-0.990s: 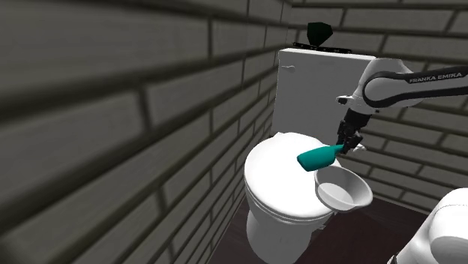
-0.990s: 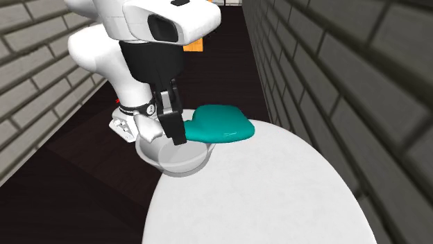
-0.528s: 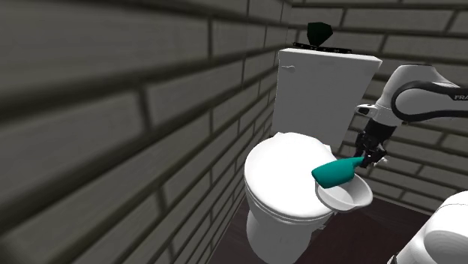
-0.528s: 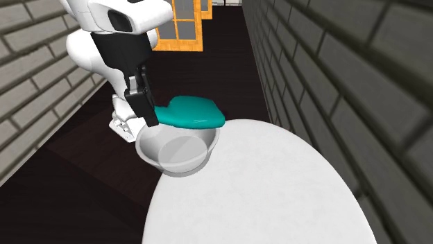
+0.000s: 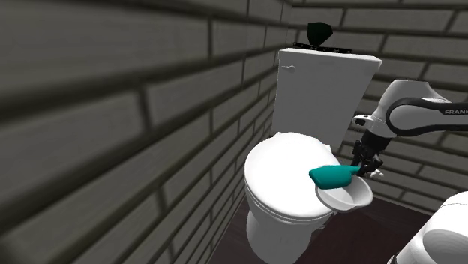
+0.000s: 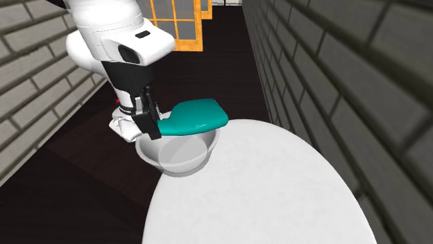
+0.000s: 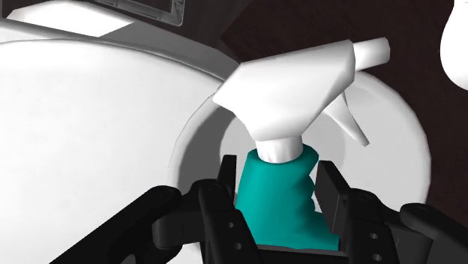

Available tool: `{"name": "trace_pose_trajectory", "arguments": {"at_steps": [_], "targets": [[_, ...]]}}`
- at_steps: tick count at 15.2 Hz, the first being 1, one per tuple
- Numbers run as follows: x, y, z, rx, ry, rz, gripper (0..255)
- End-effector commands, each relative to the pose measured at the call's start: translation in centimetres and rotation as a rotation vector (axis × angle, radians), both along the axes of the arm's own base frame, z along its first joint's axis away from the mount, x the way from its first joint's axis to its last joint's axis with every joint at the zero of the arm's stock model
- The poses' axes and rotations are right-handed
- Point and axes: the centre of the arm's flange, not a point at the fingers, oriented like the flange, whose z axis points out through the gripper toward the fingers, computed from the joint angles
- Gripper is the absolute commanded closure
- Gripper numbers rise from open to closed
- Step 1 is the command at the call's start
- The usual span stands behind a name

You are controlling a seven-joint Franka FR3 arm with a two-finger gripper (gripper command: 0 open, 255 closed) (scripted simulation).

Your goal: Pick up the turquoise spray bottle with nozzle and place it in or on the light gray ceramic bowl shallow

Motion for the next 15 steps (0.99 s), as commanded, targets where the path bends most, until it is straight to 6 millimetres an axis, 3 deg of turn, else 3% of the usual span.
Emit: {"name": "trace_pose_trajectory", "arguments": {"at_steps": [1,5,12,13,15], "targets": [[-0.1,0.0,-1.0,0.000,-0.001,0.000,255],[-0.1,0.0,-3.0,0.000,-0.001,0.000,255],[-0.1,0.0,-3.0,0.000,-0.001,0.000,255],[-0.1,0.0,-3.0,0.000,-0.001,0.000,0],[-0.1,0.0,-3.0,0.000,-0.001,0.000,0]]}}
